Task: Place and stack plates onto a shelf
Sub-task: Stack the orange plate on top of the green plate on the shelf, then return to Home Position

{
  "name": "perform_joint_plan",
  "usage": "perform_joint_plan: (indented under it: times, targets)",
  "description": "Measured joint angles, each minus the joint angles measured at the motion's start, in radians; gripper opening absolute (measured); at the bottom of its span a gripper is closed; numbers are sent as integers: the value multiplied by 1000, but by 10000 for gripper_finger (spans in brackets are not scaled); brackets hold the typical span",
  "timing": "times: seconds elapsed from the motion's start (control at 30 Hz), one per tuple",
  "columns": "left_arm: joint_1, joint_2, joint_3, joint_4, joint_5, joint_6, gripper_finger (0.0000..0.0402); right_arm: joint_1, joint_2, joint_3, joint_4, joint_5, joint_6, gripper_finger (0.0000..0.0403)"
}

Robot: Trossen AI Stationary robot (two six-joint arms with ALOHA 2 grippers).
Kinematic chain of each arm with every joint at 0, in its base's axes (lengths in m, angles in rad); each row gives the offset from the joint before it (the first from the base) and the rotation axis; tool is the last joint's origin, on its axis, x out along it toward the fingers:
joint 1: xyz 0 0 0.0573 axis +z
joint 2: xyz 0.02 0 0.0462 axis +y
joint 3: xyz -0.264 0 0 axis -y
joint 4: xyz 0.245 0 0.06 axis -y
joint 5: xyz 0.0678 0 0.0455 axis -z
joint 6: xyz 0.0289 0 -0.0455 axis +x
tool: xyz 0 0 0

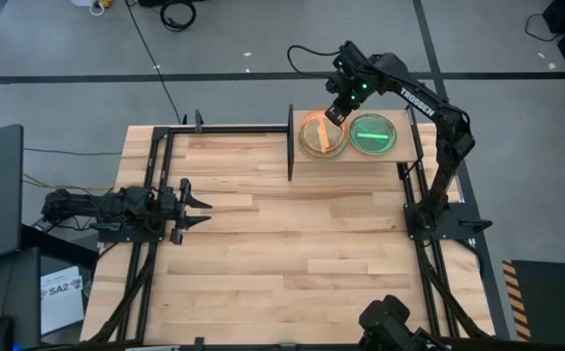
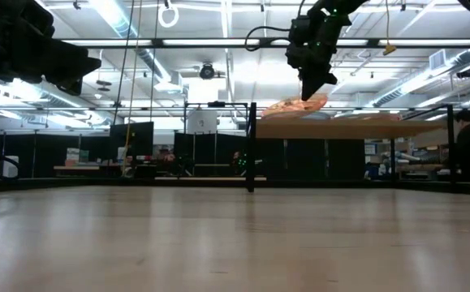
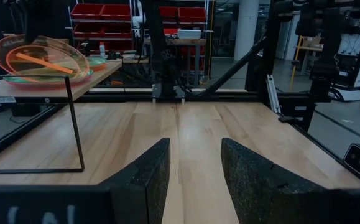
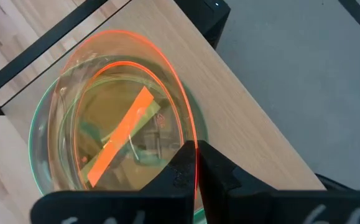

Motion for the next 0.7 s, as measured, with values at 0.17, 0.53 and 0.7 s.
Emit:
perform_joint_plan:
  times: [0.17, 0.53, 0.7]
  targets:
    - [0, 0, 0, 0, 0, 0, 151, 0, 0, 0, 0, 1, 0, 22]
    - [0, 0, 0, 0, 0, 0, 151, 0, 0, 0, 0, 3, -2, 39]
    - [0, 0, 0, 0, 0, 0, 151, 0, 0, 0, 0, 3, -2, 65]
